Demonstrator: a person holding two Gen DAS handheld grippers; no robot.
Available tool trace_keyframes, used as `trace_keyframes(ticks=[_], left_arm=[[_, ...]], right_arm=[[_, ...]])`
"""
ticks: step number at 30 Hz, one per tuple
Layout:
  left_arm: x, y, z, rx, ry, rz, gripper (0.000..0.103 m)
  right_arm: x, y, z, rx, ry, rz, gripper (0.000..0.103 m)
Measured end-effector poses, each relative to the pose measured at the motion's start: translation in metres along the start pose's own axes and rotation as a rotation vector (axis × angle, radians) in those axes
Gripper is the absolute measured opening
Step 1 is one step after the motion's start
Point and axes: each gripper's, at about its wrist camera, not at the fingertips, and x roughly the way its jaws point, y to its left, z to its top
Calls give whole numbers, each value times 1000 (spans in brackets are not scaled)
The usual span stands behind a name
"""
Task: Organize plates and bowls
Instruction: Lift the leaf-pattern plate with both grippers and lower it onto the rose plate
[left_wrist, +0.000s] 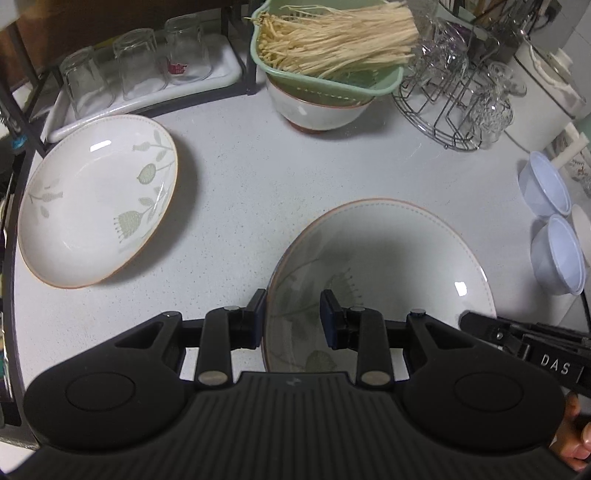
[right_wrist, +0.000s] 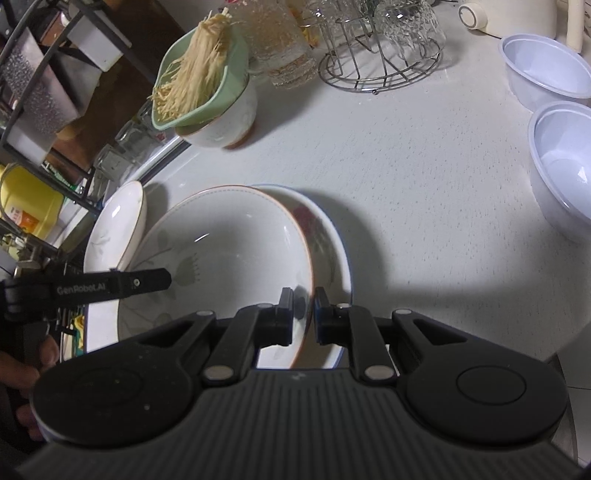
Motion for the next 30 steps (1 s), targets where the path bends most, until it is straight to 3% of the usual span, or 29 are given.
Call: trace_keyframes(ticks=[12,17,30], left_arm=[[6,-24,0,118,-3,113,36],[11,-25,2,116,10,142,36],[-19,-11,3,-19,-46,53,36]], right_arm=[[6,1,-4,-44,-7,-19,15],[9,11,-3,-103,-22,-53,14],[-15,15,4,-140,-118,-65,13]])
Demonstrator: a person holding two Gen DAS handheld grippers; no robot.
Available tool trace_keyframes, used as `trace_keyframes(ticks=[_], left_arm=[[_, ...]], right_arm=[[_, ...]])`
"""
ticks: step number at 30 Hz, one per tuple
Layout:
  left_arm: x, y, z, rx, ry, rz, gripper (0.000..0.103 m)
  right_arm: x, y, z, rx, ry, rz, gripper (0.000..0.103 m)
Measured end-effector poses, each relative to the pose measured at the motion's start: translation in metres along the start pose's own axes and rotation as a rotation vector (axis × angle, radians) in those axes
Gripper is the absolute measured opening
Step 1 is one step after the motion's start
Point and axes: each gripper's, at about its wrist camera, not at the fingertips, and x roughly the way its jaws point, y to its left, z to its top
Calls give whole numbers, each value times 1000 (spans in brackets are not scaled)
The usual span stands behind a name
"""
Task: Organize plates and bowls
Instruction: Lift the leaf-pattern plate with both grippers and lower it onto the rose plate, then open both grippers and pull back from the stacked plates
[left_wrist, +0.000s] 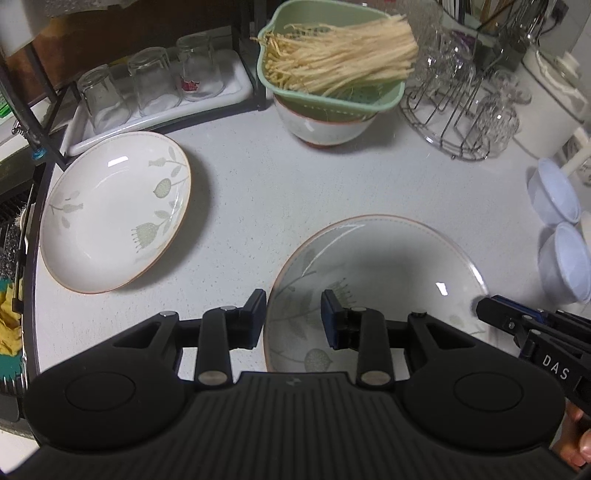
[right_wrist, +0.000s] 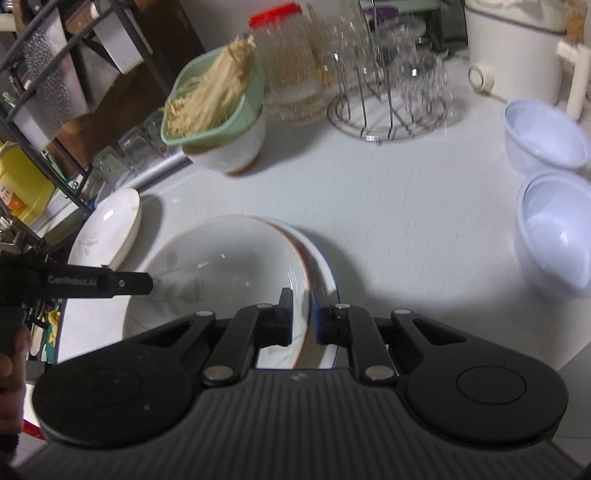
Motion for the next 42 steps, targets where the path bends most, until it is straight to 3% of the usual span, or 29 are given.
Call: trace_keyframes(ticks=[16,23,28,29,30,32,42], left_arm=[[-79,4,-9,-37,-143,-84,37],[-108,-2,-17,-35,-202,-98,50],[-127,-8,-22,-5,-250,-81,70],[-130,-9,-23,-5,-252,-80,77],[-132,-9,-25,-2,-257,-78,85],[-136,-12,-28,7,-275,-55,93],[-158,-34,-50,18,-325,-22,95]], right_arm=[[-71,15,20,-69,-114,44,14],[-100,23,16,-90,-169,34,15],[-116,22,9,-98,-216,4,17],[-118,21,7,-95,-223,0,29],[-119,18,6,-92,-233,3,53],[-121,9,4,-67,-254,4,82],[-141,-20,-11,-45,-284,0,83]])
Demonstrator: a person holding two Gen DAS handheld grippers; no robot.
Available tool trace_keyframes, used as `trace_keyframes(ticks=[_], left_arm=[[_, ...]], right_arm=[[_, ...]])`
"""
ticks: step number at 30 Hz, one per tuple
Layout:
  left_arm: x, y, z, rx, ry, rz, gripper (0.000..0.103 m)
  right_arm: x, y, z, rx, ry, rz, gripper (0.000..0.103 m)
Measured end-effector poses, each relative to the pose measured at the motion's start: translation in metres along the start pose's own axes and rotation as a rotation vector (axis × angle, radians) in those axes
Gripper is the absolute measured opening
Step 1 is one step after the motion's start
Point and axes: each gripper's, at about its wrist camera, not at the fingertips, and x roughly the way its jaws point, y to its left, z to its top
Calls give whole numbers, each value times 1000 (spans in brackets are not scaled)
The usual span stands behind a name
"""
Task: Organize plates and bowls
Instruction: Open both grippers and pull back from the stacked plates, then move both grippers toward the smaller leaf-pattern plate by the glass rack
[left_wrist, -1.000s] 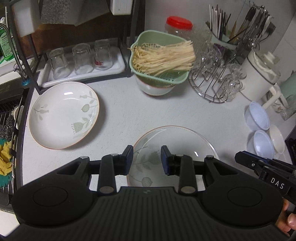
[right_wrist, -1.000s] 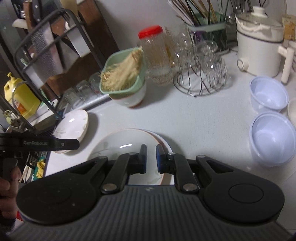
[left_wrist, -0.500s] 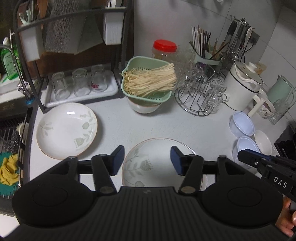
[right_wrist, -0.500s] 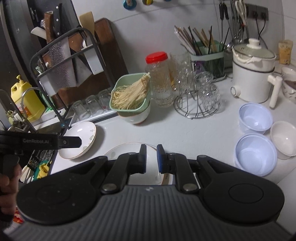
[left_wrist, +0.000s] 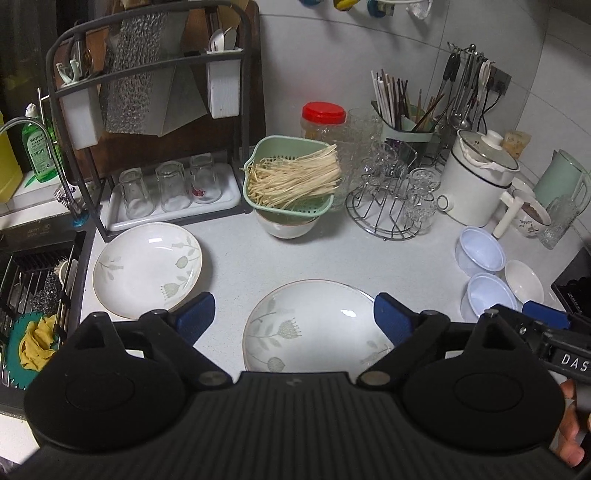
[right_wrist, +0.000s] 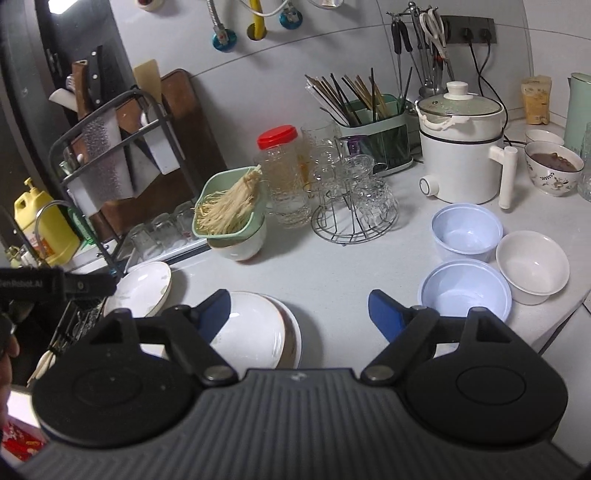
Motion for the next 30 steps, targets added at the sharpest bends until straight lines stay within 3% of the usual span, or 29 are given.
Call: trace_keyframes(ticks=[15,30], left_arm=[[-3,3,-18,-128,43,38,96],[-12,27,-38,-256,76,165,96]], right_arm=[[-14,7,-2,-62,11,86,83],[-3,36,-2,-166,52,217,83]])
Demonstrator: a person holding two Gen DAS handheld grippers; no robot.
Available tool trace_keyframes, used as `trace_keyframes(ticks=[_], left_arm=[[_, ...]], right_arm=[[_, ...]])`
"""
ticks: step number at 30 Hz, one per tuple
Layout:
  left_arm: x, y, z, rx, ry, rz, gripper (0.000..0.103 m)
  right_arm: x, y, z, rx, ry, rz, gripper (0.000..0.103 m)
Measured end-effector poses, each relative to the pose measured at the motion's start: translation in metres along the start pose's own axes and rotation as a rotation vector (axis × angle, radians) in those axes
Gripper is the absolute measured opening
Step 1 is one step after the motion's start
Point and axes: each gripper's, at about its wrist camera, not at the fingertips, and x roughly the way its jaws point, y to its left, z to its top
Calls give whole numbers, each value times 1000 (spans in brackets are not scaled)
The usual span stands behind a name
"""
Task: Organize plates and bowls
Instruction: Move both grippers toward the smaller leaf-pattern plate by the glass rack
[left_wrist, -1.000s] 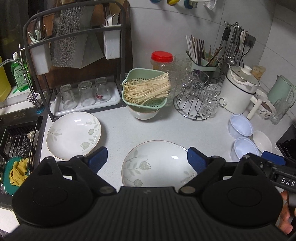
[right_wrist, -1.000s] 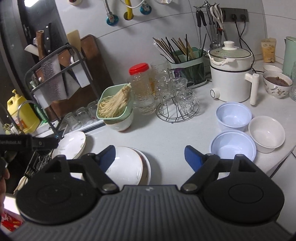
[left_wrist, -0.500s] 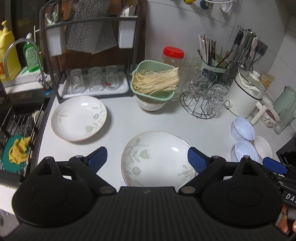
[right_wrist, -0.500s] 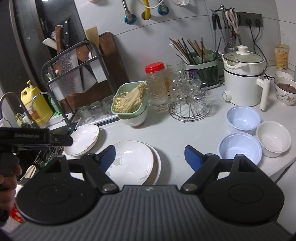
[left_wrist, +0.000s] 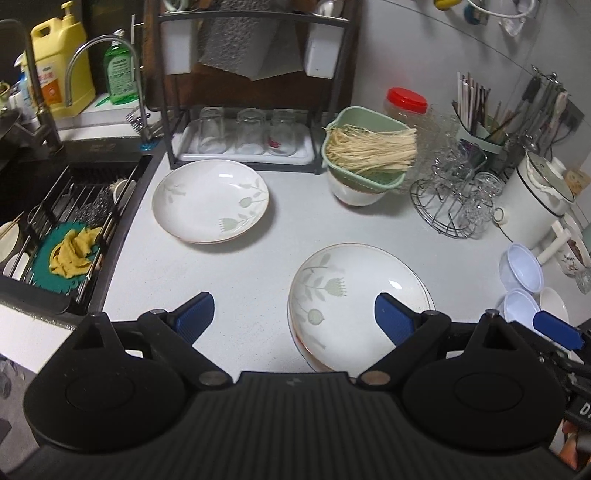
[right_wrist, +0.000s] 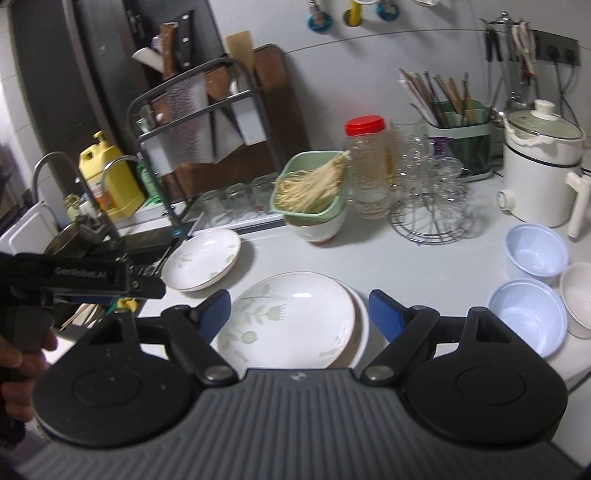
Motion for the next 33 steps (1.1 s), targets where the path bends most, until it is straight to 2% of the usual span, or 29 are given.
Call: trace_keyframes(ticks=[14,19,24,28,33], left_arm=[[-6,16,-2,-61,-13,70,96],[-1,25,6,-68,-3,79,96],[7,37,22,-57,-42,118,96],[16,52,35,-78,-31,99,96],[31,71,46,-92,-17,80,96]], right_arm=[[9,13,1,-86,23,37,83],[19,18,4,-88,34,38,83],[33,26,7,-75,58,31,83],[43,35,12,-64,61,33,83],[60,50,17,-70,56,-8,83]])
